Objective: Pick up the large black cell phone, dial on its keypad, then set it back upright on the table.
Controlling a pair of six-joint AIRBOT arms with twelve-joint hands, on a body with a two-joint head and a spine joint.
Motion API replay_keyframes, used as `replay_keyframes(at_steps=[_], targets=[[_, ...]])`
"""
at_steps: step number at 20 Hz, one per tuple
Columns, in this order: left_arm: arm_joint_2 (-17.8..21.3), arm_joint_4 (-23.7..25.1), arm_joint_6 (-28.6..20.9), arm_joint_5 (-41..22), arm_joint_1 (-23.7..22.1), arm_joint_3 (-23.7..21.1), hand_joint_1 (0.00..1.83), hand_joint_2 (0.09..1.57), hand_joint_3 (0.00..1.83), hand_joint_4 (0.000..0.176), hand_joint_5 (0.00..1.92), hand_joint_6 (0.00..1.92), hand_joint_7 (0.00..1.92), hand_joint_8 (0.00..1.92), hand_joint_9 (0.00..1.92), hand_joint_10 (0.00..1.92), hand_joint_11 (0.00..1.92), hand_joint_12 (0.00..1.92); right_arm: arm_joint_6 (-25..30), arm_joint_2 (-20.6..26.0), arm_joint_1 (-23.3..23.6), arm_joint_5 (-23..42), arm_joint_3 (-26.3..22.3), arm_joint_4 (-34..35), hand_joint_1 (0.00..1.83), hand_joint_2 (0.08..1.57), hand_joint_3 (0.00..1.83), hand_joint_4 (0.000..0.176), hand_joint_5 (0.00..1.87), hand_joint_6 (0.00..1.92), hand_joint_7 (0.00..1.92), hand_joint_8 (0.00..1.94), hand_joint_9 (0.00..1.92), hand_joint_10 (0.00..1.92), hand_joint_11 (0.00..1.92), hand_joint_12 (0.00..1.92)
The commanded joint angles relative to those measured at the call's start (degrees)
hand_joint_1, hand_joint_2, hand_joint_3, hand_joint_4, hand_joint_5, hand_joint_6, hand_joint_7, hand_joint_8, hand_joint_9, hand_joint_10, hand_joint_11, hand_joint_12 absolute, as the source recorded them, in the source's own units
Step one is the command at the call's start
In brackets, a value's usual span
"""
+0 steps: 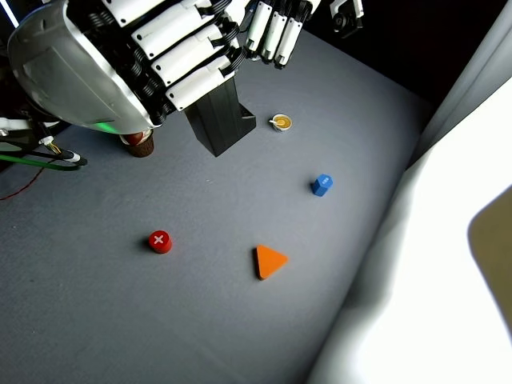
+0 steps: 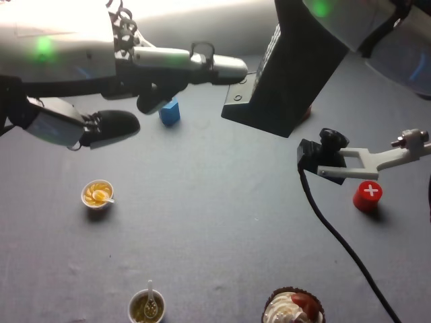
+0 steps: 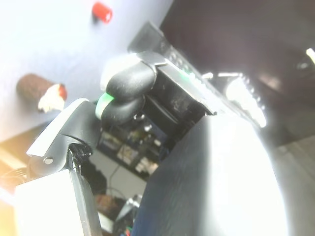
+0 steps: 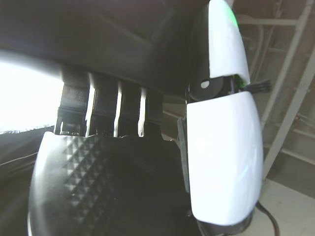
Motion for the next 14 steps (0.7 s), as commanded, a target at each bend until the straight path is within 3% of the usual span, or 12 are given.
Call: replay_keyframes(at_steps=[1, 7, 9, 10, 14], targets=[[-0.03, -4.91, 0.33, -2.11, -1.19, 0.1, 1.32, 0.98, 0.63, 0.077, 0.04, 0.0, 0.68, 1.68, 1.08, 1.92, 1.07, 1.92, 0.97, 0.73, 0.88, 6.17, -0.35, -2.95, 1.37, 1.14, 0.0, 0.0, 0.85, 1.08, 0.94, 1.01, 0.89, 1.32, 0.8, 1.35], [-1.43, -5.42, 0.37, -1.72, -1.13, 1.54, 1.32, 0.99, 0.61, 0.081, 0.03, 0.0, 0.68, 1.69, 1.07, 1.92, 1.02, 1.92, 0.76, 0.76, 1.39, 6.04, -0.93, -2.95, 1.37, 1.14, 0.0, 0.0, 0.88, 1.04, 0.93, 1.04, 0.87, 1.34, 0.79, 1.36], [-1.94, -5.81, 0.41, -1.72, -1.13, 1.62, 1.32, 0.98, 0.63, 0.062, 0.03, 0.01, 0.7, 1.67, 1.09, 1.92, 1.1, 1.92, 0.67, 0.76, 1.5, 6.03, -1.08, -2.96, 1.36, 1.15, 0.0, 0.0, 0.87, 1.07, 0.9, 1.08, 0.83, 1.39, 0.74, 1.42], [-2.43, -6.12, 0.43, -1.77, -1.13, 1.62, 1.32, 0.96, 0.66, 0.061, 0.03, 0.0, 0.7, 1.67, 1.1, 1.92, 1.13, 1.92, 0.59, 0.76, 1.56, 6.03, -1.23, -2.96, 1.37, 1.15, 0.0, 0.0, 0.9, 1.02, 0.93, 1.04, 0.83, 1.37, 0.73, 1.43], [-4.65, -7.37, 0.47, -2.5, -1.09, 1.45, 1.32, 0.96, 0.67, 0.07, 0.02, 0.0, 0.69, 1.69, 1.07, 1.92, 1.0, 1.92, 0.5, 0.81, 1.66, 6.03, -1.76, -2.96, 1.37, 1.13, 0.0, 0.0, 0.9, 1.03, 0.95, 1.0, 0.87, 1.33, 0.78, 1.38]])
